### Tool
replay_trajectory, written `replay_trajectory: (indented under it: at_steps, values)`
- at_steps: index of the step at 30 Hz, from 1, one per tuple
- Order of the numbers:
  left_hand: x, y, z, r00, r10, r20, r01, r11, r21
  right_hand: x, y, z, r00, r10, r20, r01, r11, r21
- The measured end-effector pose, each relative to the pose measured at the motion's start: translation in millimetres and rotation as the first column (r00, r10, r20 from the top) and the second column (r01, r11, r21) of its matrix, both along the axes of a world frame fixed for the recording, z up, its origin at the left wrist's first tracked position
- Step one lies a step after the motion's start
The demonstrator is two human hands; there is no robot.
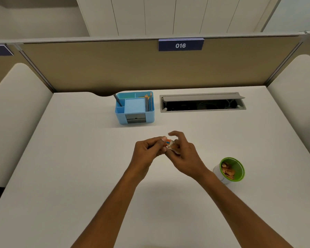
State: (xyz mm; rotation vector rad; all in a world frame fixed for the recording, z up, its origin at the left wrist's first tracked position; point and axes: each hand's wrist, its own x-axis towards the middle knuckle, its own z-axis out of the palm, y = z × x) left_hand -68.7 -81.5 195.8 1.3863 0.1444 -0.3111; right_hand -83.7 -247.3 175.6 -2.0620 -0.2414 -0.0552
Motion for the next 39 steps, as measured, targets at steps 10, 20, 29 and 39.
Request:
replay_trajectory:
  at_steps: [10,20,29,39]
  values:
    - [-1,-24,-11,0.960,-0.012,-0.278,-0.091,0.931,-0.353,-23,-48,-11,0.931,-0.078,-0.357,0.280,0.781,0.558]
    - [-3,-29,-28,0.952,-0.051,-0.300,-0.067,0.927,-0.369,-69,-153,-29,0.803,-0.490,-0.339,0.590,0.734,0.337]
    - [-6,-39,-35,0.950,-0.066,-0.306,-0.046,0.938,-0.345,-92,-202,-48,0.845,-0.533,-0.045,0.494,0.810,-0.317]
    - [-14,-45,-37,0.946,-0.045,-0.321,-0.062,0.947,-0.315,-85,-201,-46,0.869,-0.493,-0.039,0.413,0.766,-0.492]
